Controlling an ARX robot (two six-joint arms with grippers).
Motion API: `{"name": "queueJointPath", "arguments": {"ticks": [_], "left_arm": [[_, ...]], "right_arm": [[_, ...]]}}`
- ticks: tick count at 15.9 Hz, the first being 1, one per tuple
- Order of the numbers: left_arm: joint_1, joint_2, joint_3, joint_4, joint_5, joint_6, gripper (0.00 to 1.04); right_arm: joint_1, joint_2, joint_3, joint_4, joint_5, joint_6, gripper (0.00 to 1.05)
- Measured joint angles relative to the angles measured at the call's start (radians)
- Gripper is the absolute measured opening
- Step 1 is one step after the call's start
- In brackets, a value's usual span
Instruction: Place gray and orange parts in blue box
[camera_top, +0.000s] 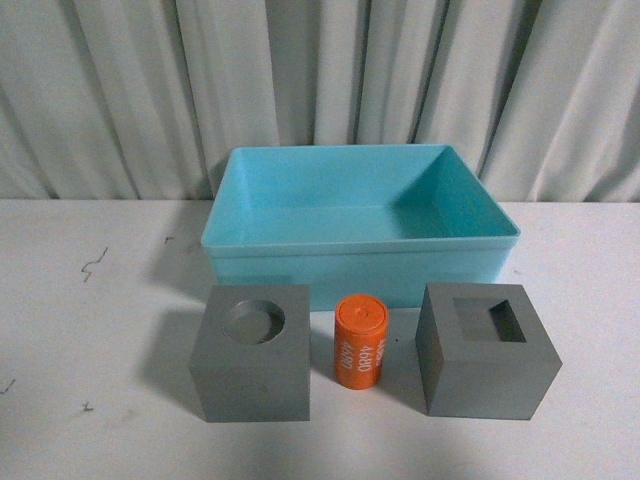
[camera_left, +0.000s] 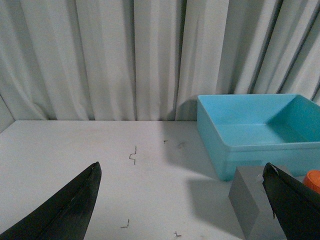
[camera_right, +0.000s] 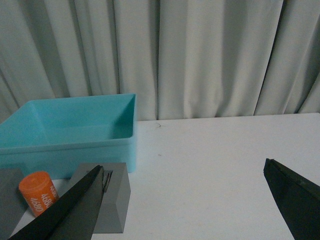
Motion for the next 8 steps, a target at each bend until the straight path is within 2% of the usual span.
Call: {"name": "queueJointPath", "arguments": {"ticks": [8], "left_arm": [[0.000, 0.000, 0.000, 0.000, 0.000, 0.000, 0.98]], "right_arm": [[0.000, 0.000, 0.000, 0.000, 0.000, 0.000, 0.98]]}}
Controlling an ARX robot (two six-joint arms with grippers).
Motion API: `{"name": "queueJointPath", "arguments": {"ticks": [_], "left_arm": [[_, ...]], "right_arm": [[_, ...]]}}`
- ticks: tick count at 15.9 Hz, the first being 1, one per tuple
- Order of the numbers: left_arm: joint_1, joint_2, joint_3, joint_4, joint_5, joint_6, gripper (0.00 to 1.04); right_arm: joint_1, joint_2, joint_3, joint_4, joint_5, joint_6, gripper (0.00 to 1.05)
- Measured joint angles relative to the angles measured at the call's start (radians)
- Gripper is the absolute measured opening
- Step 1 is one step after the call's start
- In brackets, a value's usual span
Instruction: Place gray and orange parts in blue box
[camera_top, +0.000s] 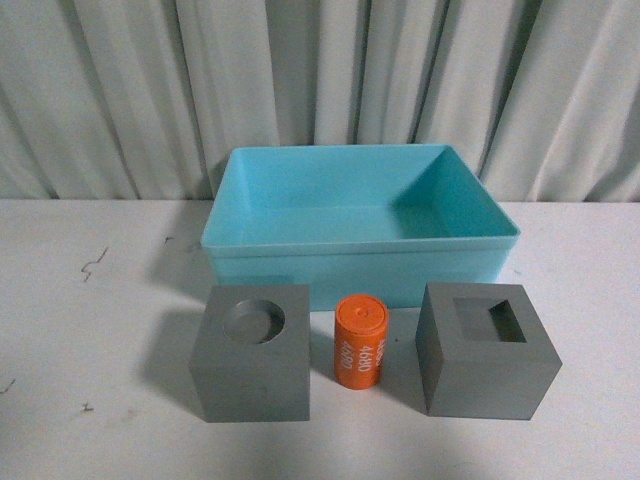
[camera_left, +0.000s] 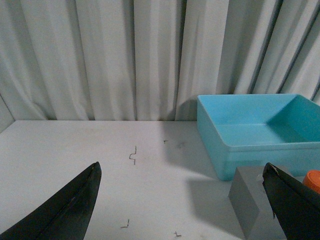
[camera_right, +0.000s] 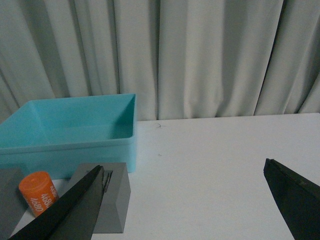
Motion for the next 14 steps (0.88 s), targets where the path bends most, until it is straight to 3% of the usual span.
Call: {"name": "queueJointPath", "arguments": {"ticks": [14], "left_arm": [[0.000, 0.000, 0.000, 0.000, 0.000, 0.000, 0.98]], "right_arm": [[0.000, 0.000, 0.000, 0.000, 0.000, 0.000, 0.98]]}}
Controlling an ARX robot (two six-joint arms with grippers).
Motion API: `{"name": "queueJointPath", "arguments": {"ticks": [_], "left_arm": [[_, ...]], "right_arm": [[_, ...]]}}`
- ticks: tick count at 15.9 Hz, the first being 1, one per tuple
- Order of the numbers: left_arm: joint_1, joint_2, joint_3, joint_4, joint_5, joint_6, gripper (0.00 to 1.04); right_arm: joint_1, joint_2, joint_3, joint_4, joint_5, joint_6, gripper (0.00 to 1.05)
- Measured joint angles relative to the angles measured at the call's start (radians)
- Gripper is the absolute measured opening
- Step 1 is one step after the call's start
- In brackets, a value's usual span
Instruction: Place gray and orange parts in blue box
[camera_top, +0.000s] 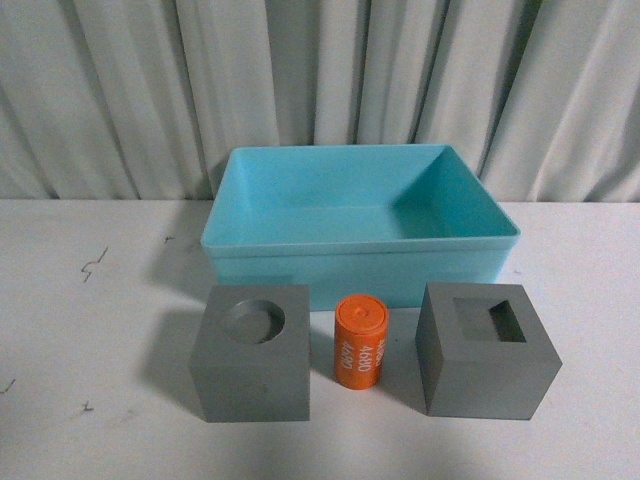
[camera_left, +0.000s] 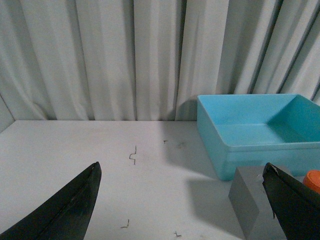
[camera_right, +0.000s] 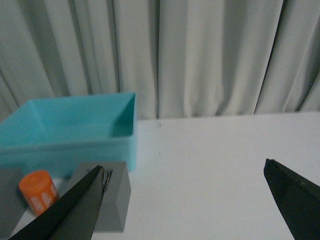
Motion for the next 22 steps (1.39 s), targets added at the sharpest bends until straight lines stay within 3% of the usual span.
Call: {"name": "queueJointPath", "arguments": {"ticks": [1, 2, 3, 4, 6, 8, 11, 14, 22], "left_arm": [[0.000, 0.000, 0.000, 0.000, -0.001, 0.000, 0.98], [0.000, 0.000, 0.000, 0.000, 0.002, 0.000, 0.98], [0.000, 0.000, 0.000, 0.000, 0.000, 0.000, 0.98], [0.000, 0.000, 0.000, 0.000, 0.000, 0.000, 0.98], [0.000, 0.000, 0.000, 0.000, 0.000, 0.000, 0.98], [0.000, 0.000, 0.000, 0.000, 0.000, 0.000, 0.98], [0.000, 0.000, 0.000, 0.000, 0.000, 0.000, 0.98], [0.000, 0.000, 0.000, 0.000, 0.000, 0.000, 0.98], [0.000, 0.000, 0.000, 0.000, 0.000, 0.000, 0.98]], "right_arm": [[-0.023, 0.087, 0.069, -0.187, -0.019, 0.006, 0.98], [-0.108, 0.321, 0.161, -0.208, -0.076, 0.003, 0.98], [-0.173, 0.502, 0.256, -0.124, -0.127, -0.007, 0.98], [-0.169, 0.637, 0.359, -0.029, -0.183, -0.027, 0.98], [-0.095, 0.880, 0.521, 0.051, -0.201, -0.082, 0.98], [0.003, 1.114, 0.516, 0.135, -0.173, -0.113, 0.98], [0.080, 1.365, 0.531, 0.265, -0.112, -0.099, 0.98], [0.127, 1.545, 0.584, 0.299, -0.055, -0.057, 0.98], [0.192, 1.838, 0.721, 0.347, -0.019, 0.079, 0.98]]}}
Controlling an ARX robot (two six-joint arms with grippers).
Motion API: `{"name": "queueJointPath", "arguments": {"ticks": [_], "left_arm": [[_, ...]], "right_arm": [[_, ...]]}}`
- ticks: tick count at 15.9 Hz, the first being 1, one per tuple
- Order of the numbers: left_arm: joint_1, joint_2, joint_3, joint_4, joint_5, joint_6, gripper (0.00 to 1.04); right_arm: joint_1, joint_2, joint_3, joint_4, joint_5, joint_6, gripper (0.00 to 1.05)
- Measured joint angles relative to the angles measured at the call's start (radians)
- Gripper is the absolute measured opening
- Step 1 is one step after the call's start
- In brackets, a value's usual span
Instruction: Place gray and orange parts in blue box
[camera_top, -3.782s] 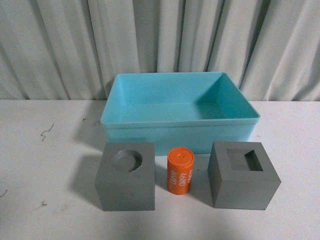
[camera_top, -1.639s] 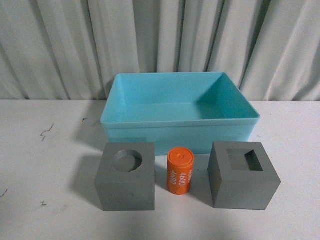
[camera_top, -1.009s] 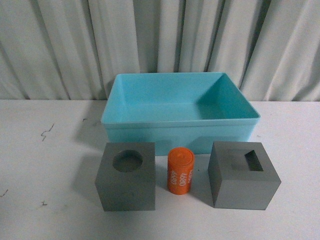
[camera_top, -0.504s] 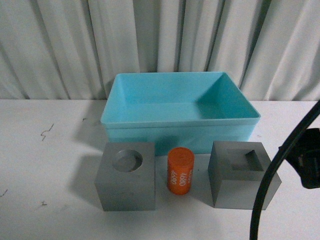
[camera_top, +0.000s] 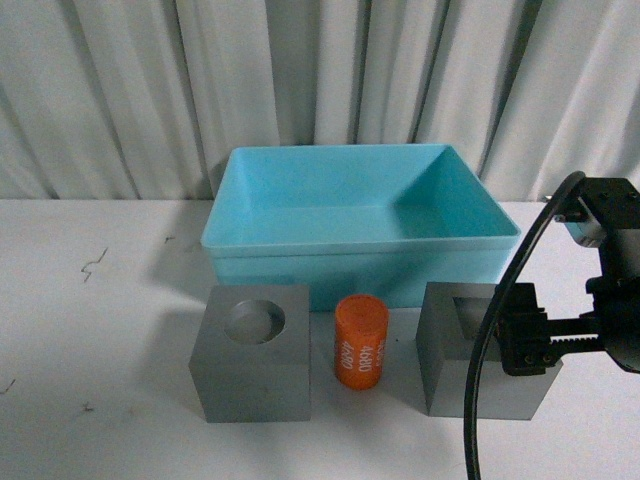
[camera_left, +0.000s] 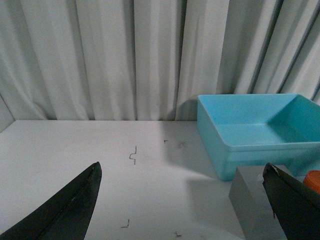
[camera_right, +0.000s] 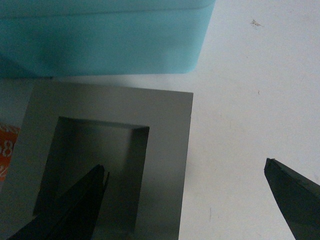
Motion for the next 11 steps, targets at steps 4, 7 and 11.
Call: {"name": "queueJointPath", "arguments": {"ticks": [4, 7, 11], "left_arm": [[0.000, 0.000, 0.000, 0.000, 0.000, 0.000, 0.98], [0.000, 0.000, 0.000, 0.000, 0.000, 0.000, 0.98], [0.000, 0.000, 0.000, 0.000, 0.000, 0.000, 0.98]], "right_arm": [[0.025, 0.037, 0.021, 0.005, 0.041, 0.081, 0.75], [0.037, 0.036, 0.016, 0.006, 0.048, 0.107, 0.51], [0.007, -0.175, -0.071, -0.132, 0.030, 0.132, 0.19]]}}
